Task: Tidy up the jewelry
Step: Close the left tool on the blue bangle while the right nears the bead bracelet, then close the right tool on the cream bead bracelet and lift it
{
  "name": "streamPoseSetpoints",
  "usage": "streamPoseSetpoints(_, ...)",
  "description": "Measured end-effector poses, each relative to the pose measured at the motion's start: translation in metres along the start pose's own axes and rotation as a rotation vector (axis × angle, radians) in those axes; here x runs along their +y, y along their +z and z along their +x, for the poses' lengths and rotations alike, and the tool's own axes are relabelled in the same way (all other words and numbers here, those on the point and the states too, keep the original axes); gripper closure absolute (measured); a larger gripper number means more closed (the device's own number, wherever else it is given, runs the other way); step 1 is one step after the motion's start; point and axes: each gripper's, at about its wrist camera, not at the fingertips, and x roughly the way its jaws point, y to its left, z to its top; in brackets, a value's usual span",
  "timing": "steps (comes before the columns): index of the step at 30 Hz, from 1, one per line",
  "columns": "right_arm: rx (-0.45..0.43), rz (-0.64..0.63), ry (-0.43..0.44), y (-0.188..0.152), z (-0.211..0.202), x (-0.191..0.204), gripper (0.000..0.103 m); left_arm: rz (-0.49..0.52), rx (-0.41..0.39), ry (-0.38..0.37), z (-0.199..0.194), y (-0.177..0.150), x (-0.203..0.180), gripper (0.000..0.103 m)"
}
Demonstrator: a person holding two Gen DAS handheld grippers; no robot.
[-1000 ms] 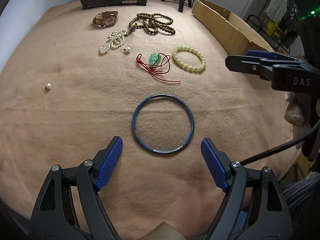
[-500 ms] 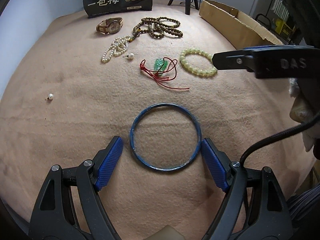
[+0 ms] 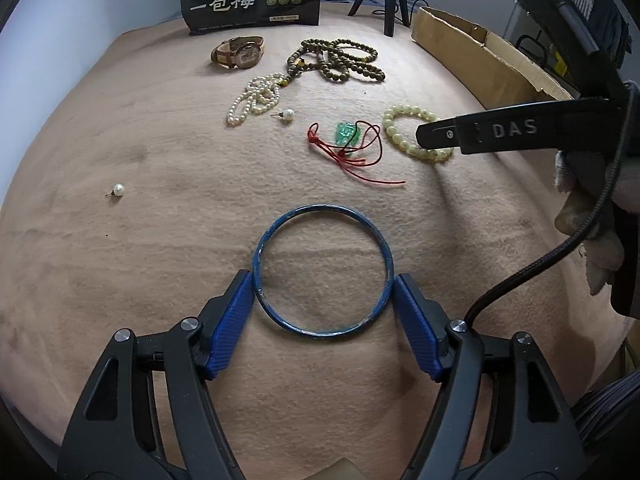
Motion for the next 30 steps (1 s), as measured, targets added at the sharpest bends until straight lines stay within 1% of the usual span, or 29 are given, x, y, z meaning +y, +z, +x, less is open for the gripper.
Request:
streamPoseSetpoints(2, 0.004, -0.003, -0.014, 0.001, 0.002, 0.001, 0.043, -0.007, -0.001, 0.002, -0.001, 0.000, 0.003, 0.030)
streamPoseSetpoints(5, 0.005, -0.021, -0.034, 0.002, 0.004, 0.008, 0.054, -0.017, -0.001, 0.004, -0.002, -0.001, 0.007, 0.030)
streamPoseSetpoints(7, 0.004, -0.033, -0.030, 0.002, 0.003, 0.012, 0.070, -0.024, -0.004, 0.006, -0.003, -0.002, 0.011, 0.030)
streamPoseSetpoints(8, 0.002, -0.039, -0.025, 0.002, 0.003, 0.014, 0.075, -0.031, -0.005, 0.009, -0.004, -0.002, 0.013, 0.030)
streamPoseSetpoints(10, -0.002, -0.051, -0.024, 0.002, 0.002, 0.018, 0.093, -0.043, -0.009, 0.012, -0.005, -0.002, 0.016, 0.030)
streamPoseSetpoints(11, -0.002, -0.055, -0.018, 0.002, 0.001, 0.020, 0.096, -0.048, -0.011, 0.015, -0.006, -0.002, 0.017, 0.030)
streamPoseSetpoints(20, -0.032, -0.063, 0.013, 0.002, -0.012, 0.026, 0.097, -0.097, -0.041, 0.040, -0.015, 0.002, 0.032, 0.030)
streamPoseSetpoints(30, -0.100, -0.057, 0.032, -0.002, -0.050, 0.023, 0.097, -0.115, -0.085, 0.047, -0.028, 0.010, 0.039, 0.031)
